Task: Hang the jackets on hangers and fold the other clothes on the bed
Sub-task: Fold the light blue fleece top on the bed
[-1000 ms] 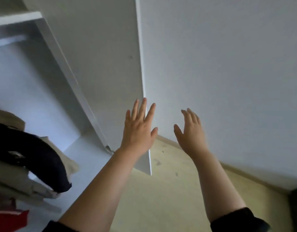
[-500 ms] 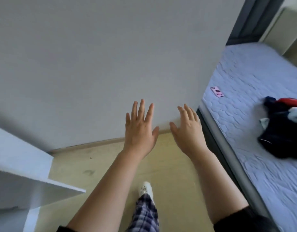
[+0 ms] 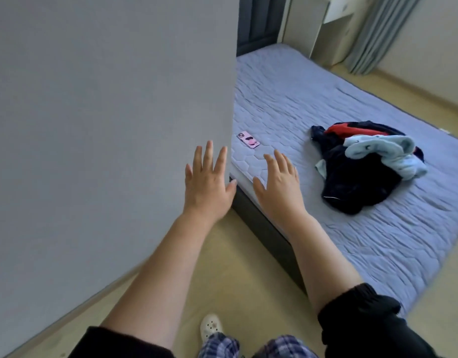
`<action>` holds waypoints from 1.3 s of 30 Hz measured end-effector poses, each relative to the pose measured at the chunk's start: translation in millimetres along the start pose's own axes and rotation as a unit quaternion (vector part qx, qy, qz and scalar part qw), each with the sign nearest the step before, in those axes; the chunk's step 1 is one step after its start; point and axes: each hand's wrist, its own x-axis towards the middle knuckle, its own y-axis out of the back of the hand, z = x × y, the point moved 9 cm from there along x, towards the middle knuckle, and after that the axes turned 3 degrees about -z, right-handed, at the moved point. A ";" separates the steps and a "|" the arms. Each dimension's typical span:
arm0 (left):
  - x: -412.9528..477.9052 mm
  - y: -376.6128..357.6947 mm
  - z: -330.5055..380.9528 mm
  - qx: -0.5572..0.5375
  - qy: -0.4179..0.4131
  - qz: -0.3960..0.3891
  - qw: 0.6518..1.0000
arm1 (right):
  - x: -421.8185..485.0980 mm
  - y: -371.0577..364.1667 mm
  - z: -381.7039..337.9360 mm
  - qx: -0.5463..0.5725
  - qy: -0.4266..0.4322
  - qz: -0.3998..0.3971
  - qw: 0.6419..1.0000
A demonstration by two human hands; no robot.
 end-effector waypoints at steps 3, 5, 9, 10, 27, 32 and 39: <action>47.2 -27.7 37.7 -0.015 -0.036 -0.026 0.999 | 20.2 2.9 44.8 -0.003 -0.045 -0.002 0.999; 75.0 -52.2 62.7 -0.020 -0.052 -0.046 0.997 | 30.9 3.6 79.4 -0.012 -0.073 -0.006 0.997; 133.8 -107.5 103.2 -0.049 -0.057 -0.068 0.995 | 66.9 5.1 151.4 -0.047 -0.102 -0.017 0.994; 147.9 -123.3 111.3 -0.058 -0.053 -0.075 0.994 | 79.0 3.2 169.4 -0.057 -0.104 -0.025 0.993; 330.4 -367.1 142.8 -0.099 0.056 -0.137 0.984 | 299.4 -109.7 380.2 -0.150 -0.013 -0.111 0.982; 331.8 -457.3 125.4 -0.092 0.076 -0.133 0.984 | 303.9 -193.8 424.6 -0.151 0.027 -0.113 0.982; 358.0 -563.5 132.2 -0.034 0.068 -0.098 0.992 | 323.8 -260.9 520.1 -0.200 0.067 -0.098 0.972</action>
